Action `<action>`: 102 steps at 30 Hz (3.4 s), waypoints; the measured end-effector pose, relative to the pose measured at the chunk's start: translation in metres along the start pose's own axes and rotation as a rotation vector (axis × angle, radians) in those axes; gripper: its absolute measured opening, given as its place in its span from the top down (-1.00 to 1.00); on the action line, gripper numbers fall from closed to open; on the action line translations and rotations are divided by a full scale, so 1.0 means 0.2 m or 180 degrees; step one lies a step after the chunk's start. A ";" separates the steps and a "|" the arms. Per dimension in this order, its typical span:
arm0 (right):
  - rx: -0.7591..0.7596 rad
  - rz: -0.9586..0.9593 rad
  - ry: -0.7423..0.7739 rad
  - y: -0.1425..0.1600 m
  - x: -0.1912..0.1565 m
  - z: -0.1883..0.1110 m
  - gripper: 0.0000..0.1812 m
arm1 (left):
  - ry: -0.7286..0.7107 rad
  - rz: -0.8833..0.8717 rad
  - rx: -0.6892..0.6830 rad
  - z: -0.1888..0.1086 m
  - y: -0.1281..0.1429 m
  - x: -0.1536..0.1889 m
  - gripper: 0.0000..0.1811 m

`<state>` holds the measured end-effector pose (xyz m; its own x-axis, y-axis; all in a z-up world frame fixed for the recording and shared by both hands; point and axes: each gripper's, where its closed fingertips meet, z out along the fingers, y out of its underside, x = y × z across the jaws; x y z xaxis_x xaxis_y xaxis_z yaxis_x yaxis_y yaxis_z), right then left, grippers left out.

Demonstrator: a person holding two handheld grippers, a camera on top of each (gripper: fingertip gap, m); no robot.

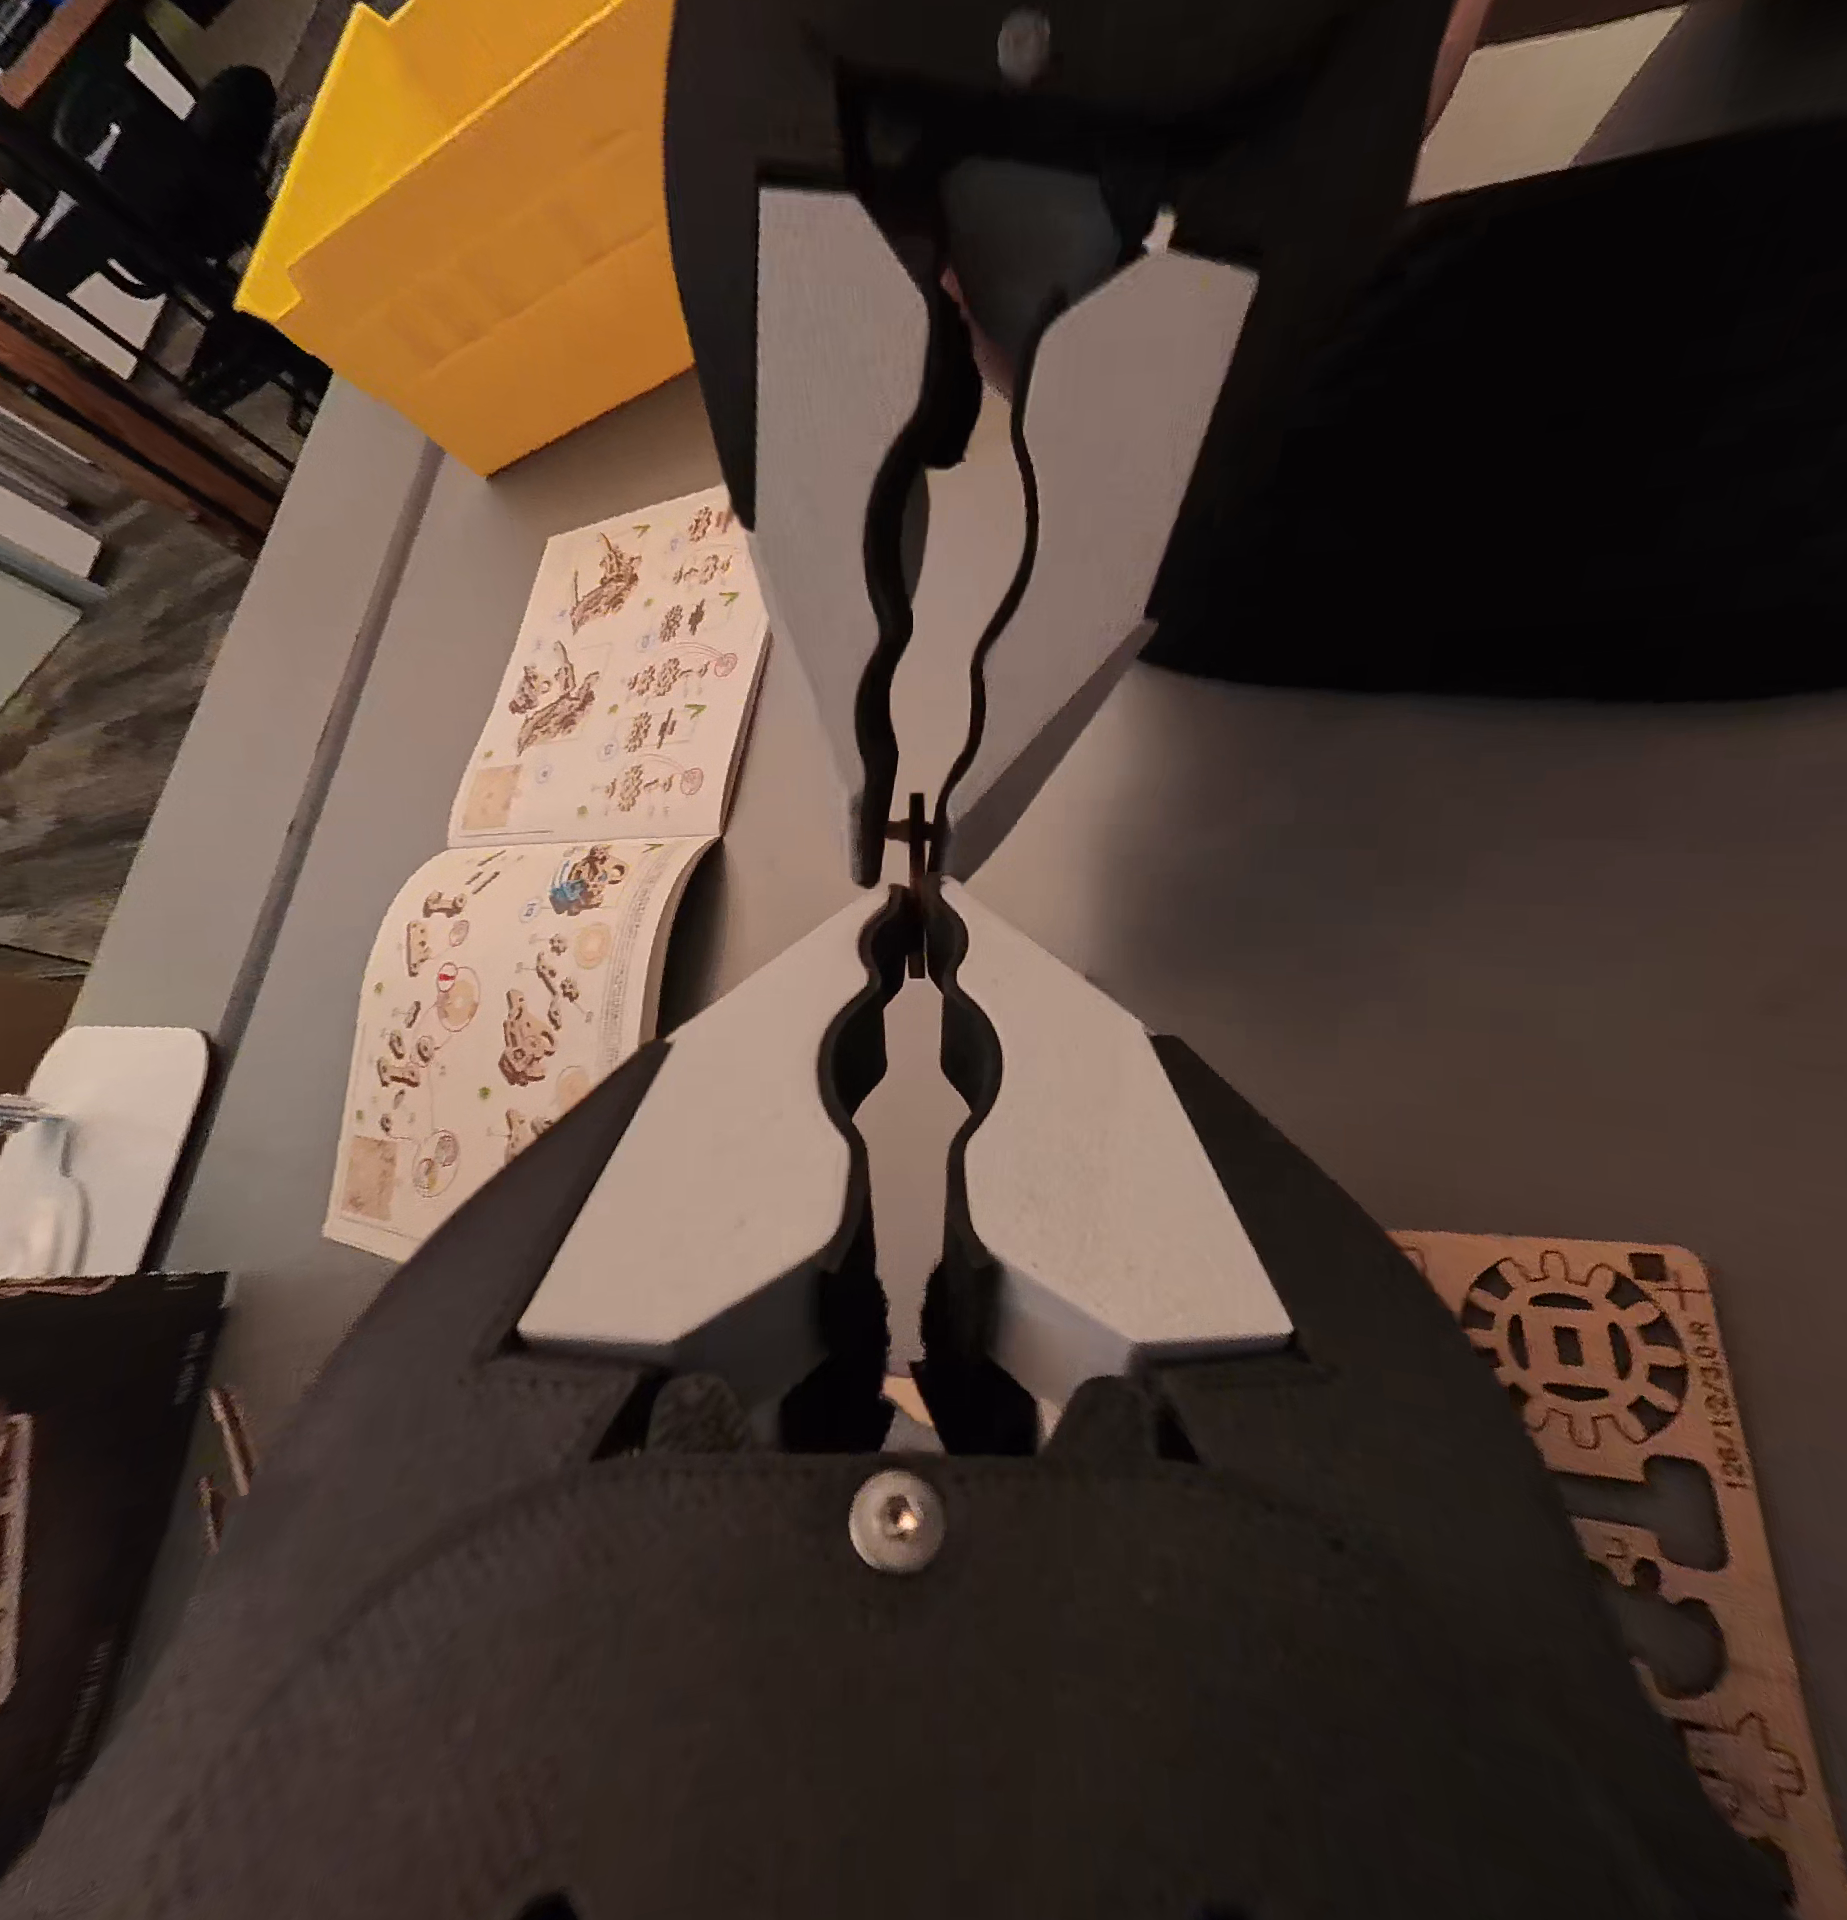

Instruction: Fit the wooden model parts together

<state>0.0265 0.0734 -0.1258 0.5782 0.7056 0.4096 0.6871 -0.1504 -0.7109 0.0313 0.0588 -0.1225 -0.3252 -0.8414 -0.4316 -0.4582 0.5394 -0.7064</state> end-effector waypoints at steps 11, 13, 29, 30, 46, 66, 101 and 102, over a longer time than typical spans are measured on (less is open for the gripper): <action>-0.0065 0.0133 0.0278 0.02 0.06 0.02 0.93 | -0.0043 -0.0318 0.0016 -0.01 0.02 -0.05 1.00; -0.0074 -0.0042 0.0299 0.03 0.05 0.02 0.94 | -0.0018 -0.0321 0.0008 -0.01 0.02 -0.05 1.00; 0.0048 -0.0544 0.0127 0.06 -0.01 0.05 0.98 | 0.0254 -0.0346 -0.0042 0.01 0.04 0.00 1.00; 0.0038 -0.0476 0.0062 0.07 -0.02 0.06 0.98 | 0.0320 -0.0440 -0.0067 0.01 0.05 0.00 1.00; 0.0774 -0.0503 -0.0272 0.00 -0.09 0.06 0.80 | 0.2164 -0.3921 0.0144 0.00 0.12 0.04 1.00; 0.0188 -0.0440 -0.0224 0.06 -0.10 0.12 0.92 | 0.2187 -0.4068 0.0065 0.01 0.16 0.04 1.00; -0.1335 0.0783 -0.1256 0.19 -0.14 0.02 0.92 | 0.1614 -0.3291 0.0320 -0.09 0.13 -0.12 0.71; -0.1129 0.0730 -0.1180 0.13 -0.12 0.02 0.92 | 0.1613 -0.3233 0.0225 -0.07 0.14 -0.10 0.70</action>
<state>0.0288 0.0557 -0.1571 0.5810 0.8139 -0.0068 0.7048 -0.5072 -0.4959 0.0135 0.0908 -0.1261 -0.1343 -0.7699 0.6238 -0.6582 -0.4013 -0.6370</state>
